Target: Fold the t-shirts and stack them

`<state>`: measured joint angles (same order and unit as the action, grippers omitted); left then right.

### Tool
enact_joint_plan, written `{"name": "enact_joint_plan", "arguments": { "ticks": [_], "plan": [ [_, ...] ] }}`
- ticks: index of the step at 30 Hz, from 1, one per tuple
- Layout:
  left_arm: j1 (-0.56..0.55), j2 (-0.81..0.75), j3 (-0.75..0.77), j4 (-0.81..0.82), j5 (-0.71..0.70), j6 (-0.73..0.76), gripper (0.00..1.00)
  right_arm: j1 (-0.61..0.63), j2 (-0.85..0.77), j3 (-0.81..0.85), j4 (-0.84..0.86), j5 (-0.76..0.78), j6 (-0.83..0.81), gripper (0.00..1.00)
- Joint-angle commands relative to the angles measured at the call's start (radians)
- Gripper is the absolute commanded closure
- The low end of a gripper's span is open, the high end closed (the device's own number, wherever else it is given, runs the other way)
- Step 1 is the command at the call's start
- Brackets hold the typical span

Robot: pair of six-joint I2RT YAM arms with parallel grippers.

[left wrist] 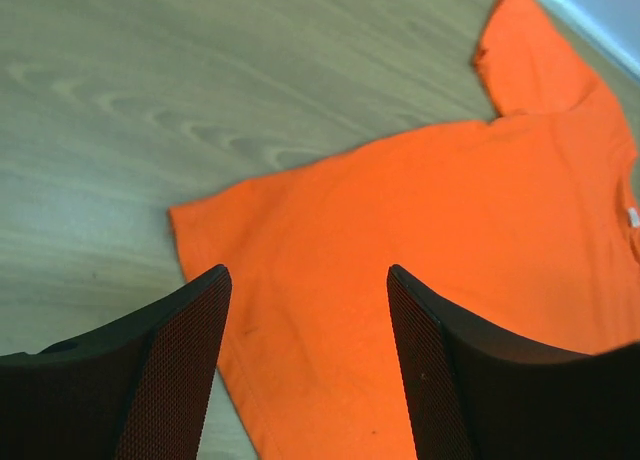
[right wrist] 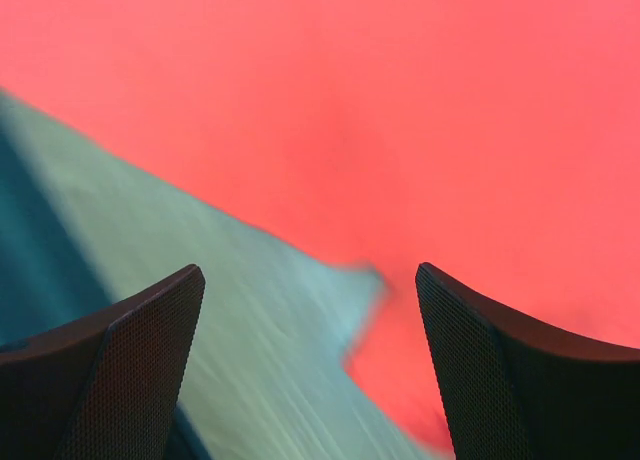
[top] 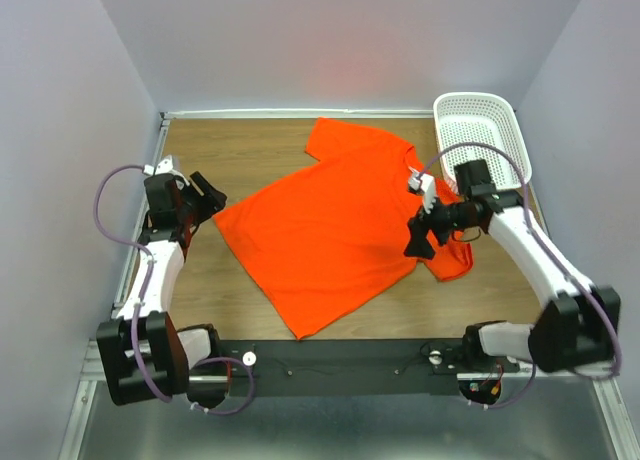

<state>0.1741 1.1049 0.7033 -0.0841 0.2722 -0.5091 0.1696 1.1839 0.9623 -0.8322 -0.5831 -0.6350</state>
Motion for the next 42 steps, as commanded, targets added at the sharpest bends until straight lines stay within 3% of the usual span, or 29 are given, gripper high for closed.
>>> {"name": "enact_joint_plan", "arguments": {
  "ticks": [1,3,4,7,8,12,30,42],
  "plan": [
    [-0.004,0.091,-0.002,-0.074,-0.096,-0.063,0.28,0.014,0.233,0.096,0.021,-0.492,0.017,0.07],
    [-0.01,0.141,0.015,-0.083,-0.122,-0.066,0.29,0.034,0.339,0.153,0.033,-0.555,0.032,0.07],
    [-0.015,0.157,0.018,-0.08,-0.14,-0.065,0.3,0.044,0.356,0.165,0.039,-0.557,0.038,0.0],
    [-0.015,0.222,0.059,-0.114,-0.234,-0.055,0.3,0.07,0.332,0.129,0.144,-0.431,0.16,0.0],
    [-0.013,0.237,0.076,-0.13,-0.249,-0.055,0.3,0.076,0.298,0.087,0.265,-0.322,0.205,0.0],
    [-0.015,0.328,0.099,-0.124,-0.255,-0.069,0.3,0.085,0.185,0.016,0.357,-0.147,0.276,0.0],
    [-0.016,0.599,0.234,-0.169,-0.277,-0.01,0.58,0.085,0.152,0.0,0.366,-0.164,0.301,0.0],
    [-0.036,0.674,0.251,-0.201,-0.265,0.035,0.63,0.085,0.146,0.004,0.366,-0.158,0.299,0.0]
  ]
}}
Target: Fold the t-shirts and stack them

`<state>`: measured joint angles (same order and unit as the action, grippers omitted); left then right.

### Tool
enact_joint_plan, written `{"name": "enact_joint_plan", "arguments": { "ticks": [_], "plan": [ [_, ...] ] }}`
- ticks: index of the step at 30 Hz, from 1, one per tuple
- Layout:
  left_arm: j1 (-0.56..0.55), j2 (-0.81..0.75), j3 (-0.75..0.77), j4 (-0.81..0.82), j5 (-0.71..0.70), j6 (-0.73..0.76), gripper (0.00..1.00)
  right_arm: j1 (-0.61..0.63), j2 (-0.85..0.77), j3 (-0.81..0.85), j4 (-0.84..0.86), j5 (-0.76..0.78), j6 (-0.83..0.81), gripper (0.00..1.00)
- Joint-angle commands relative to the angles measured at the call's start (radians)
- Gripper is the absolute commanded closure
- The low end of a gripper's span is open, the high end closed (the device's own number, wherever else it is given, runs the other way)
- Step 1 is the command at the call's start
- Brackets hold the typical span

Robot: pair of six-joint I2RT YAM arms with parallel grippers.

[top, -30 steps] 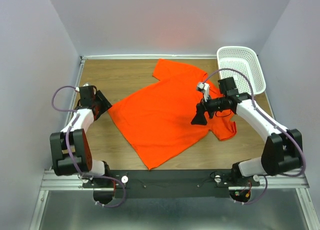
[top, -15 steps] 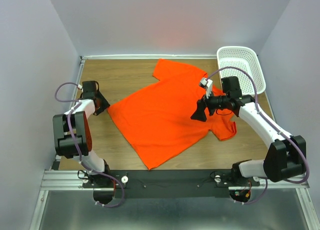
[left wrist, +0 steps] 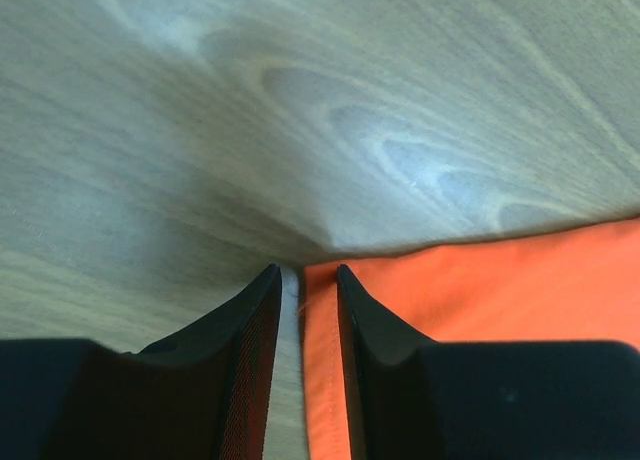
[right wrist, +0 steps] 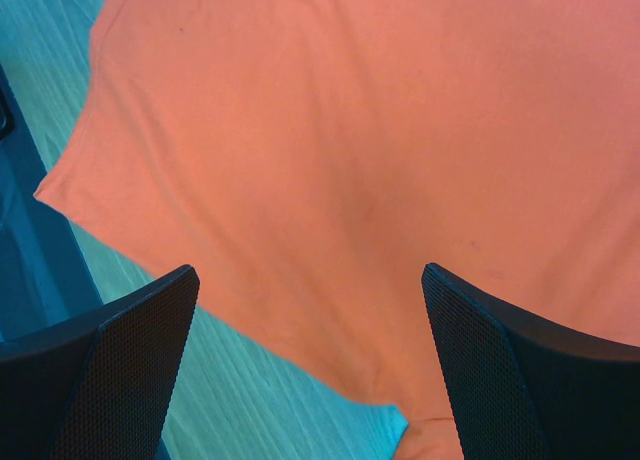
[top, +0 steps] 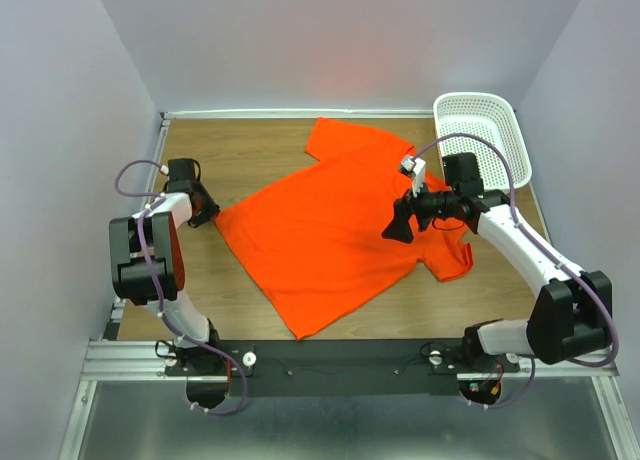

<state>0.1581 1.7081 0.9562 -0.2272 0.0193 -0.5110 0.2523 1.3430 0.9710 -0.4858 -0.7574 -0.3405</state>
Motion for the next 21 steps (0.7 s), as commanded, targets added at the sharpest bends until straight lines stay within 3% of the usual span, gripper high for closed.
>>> {"name": "enact_joint_plan", "arguments": {
  "ticks": [1,9,14,21],
  "plan": [
    [-0.025,0.088,0.006,-0.063,-0.05,0.042,0.63,0.002,-0.015,-0.005,0.019,0.017,0.005,0.0],
    [-0.065,0.128,0.023,-0.089,-0.104,0.051,0.67,0.002,-0.038,-0.006,0.019,0.017,0.005,0.0],
    [-0.065,0.114,0.015,-0.089,-0.099,0.065,0.9,0.002,-0.045,-0.006,0.019,0.018,0.003,0.0],
    [-0.065,0.03,0.015,-0.093,-0.113,0.091,1.0,0.002,-0.041,-0.008,0.021,0.024,0.0,0.0]
  ]
}}
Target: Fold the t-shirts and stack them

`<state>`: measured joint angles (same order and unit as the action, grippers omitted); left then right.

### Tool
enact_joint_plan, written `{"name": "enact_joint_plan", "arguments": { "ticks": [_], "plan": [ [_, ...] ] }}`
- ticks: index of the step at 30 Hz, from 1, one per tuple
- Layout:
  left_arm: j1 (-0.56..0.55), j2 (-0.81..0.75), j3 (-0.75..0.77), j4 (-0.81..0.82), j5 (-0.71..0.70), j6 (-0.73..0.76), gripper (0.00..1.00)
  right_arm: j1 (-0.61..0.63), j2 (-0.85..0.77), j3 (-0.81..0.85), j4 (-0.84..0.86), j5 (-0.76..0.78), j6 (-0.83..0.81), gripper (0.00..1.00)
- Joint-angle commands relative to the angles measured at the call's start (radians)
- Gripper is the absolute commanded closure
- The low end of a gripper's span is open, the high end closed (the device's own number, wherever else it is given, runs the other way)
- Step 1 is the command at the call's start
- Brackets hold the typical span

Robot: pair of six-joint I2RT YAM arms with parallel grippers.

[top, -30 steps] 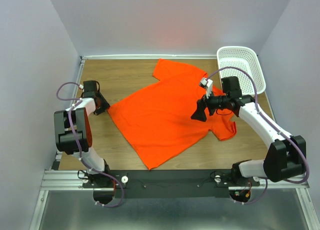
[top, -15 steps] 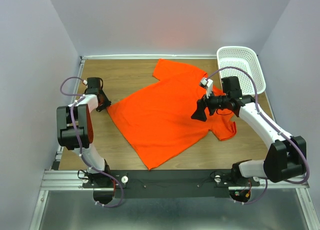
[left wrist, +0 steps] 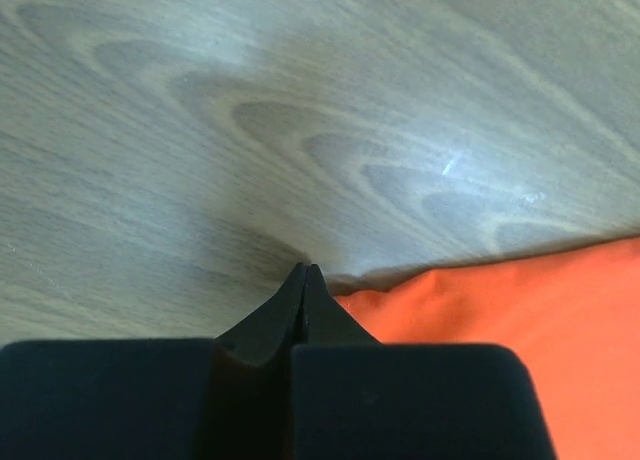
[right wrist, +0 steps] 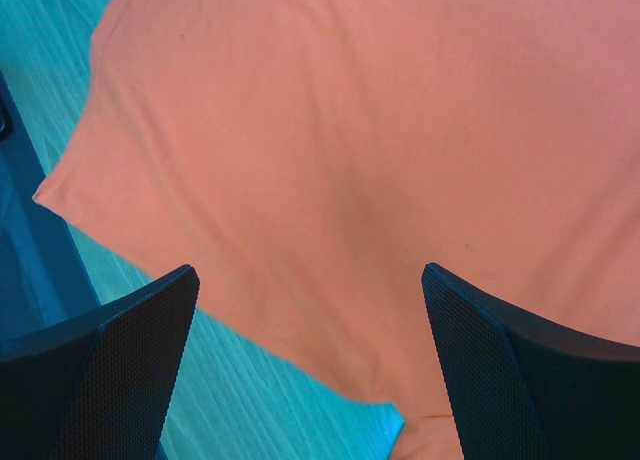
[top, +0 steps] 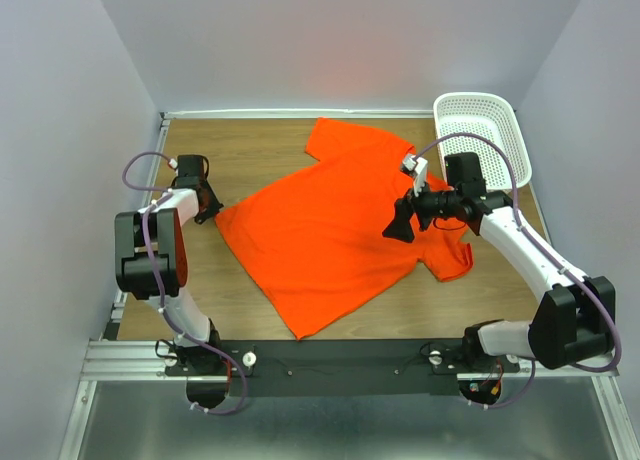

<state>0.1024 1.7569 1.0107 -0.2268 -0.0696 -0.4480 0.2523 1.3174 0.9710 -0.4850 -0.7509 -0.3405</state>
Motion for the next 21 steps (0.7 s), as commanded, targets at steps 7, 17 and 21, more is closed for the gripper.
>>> {"name": "enact_joint_plan", "arguments": {
  "ticks": [7,17,21],
  "plan": [
    [-0.004,-0.091,-0.043,-0.094,0.01,0.055,0.66,0.001,-0.006,-0.009,0.02,0.013,0.001,0.0],
    [0.022,-0.131,-0.066,-0.078,0.014,0.058,0.59,0.002,-0.007,-0.014,0.017,0.009,0.001,0.0],
    [0.02,-0.187,-0.078,-0.057,0.004,0.065,0.49,0.002,-0.007,-0.015,0.017,0.005,0.001,0.0]
  ]
}}
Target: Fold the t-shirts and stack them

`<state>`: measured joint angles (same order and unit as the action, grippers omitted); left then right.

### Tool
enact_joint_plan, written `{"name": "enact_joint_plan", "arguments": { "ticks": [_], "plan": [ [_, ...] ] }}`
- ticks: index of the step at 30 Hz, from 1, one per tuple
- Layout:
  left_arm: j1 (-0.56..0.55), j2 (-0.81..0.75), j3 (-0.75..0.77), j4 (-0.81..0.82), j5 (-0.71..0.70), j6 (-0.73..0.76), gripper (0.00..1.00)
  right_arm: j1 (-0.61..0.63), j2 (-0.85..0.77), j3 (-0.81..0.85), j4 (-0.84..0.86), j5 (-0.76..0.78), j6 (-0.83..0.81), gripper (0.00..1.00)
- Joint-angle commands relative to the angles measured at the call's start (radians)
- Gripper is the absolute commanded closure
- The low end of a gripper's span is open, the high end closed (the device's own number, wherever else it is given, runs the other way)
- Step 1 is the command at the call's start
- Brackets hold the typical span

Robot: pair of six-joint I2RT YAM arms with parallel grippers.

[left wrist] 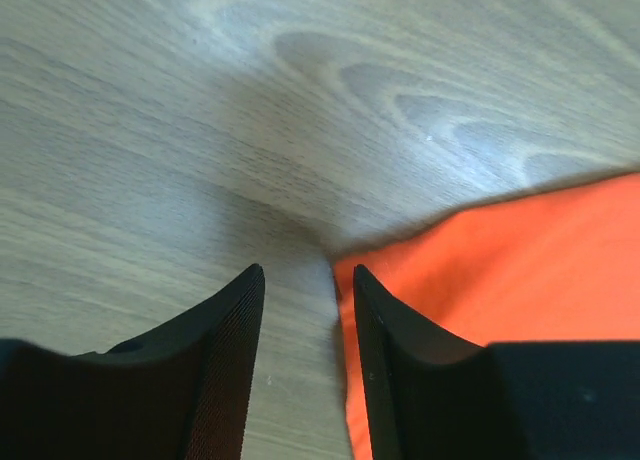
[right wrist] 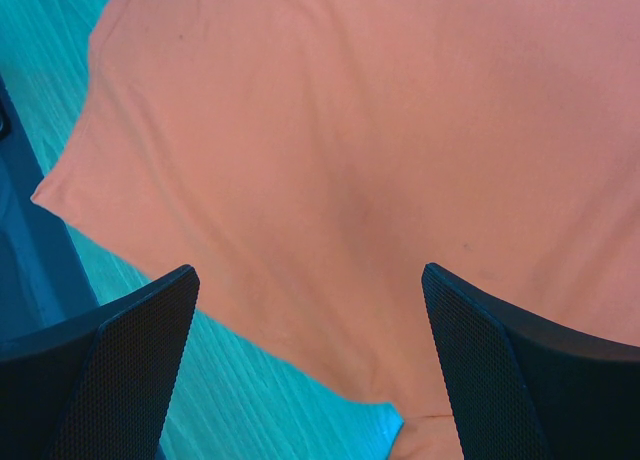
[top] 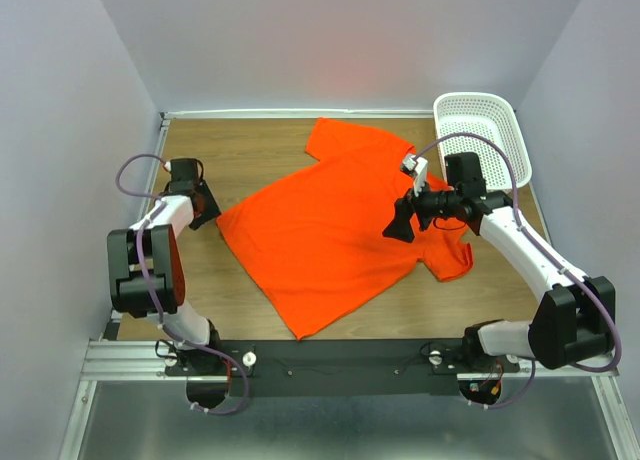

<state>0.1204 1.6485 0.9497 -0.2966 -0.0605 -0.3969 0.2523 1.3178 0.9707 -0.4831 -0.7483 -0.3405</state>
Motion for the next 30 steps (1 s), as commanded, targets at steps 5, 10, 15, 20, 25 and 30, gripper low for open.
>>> {"name": "enact_joint_plan", "arguments": {
  "ticks": [5,10,15,20,25,30],
  "plan": [
    [0.005,-0.162,-0.058,0.073,0.056,0.029,0.34,0.002,-0.005,-0.017,0.015,-0.002,0.003,0.0],
    [0.004,-0.105,-0.066,0.054,0.111,0.047,0.37,0.002,-0.006,-0.017,0.014,-0.002,0.003,0.0],
    [0.005,-0.055,-0.068,0.054,0.137,0.05,0.44,0.002,-0.006,-0.017,0.014,0.003,0.003,0.0],
    [0.004,-0.006,-0.06,0.045,0.126,0.055,0.48,0.001,-0.003,-0.015,0.014,0.003,0.003,0.0],
    [0.001,0.046,-0.028,0.036,0.088,0.056,0.53,0.002,-0.003,-0.015,0.014,0.003,0.003,0.0],
    [-0.011,0.092,-0.003,0.014,0.033,0.059,0.59,0.002,-0.006,-0.017,0.012,0.004,0.001,0.0]
  ]
}}
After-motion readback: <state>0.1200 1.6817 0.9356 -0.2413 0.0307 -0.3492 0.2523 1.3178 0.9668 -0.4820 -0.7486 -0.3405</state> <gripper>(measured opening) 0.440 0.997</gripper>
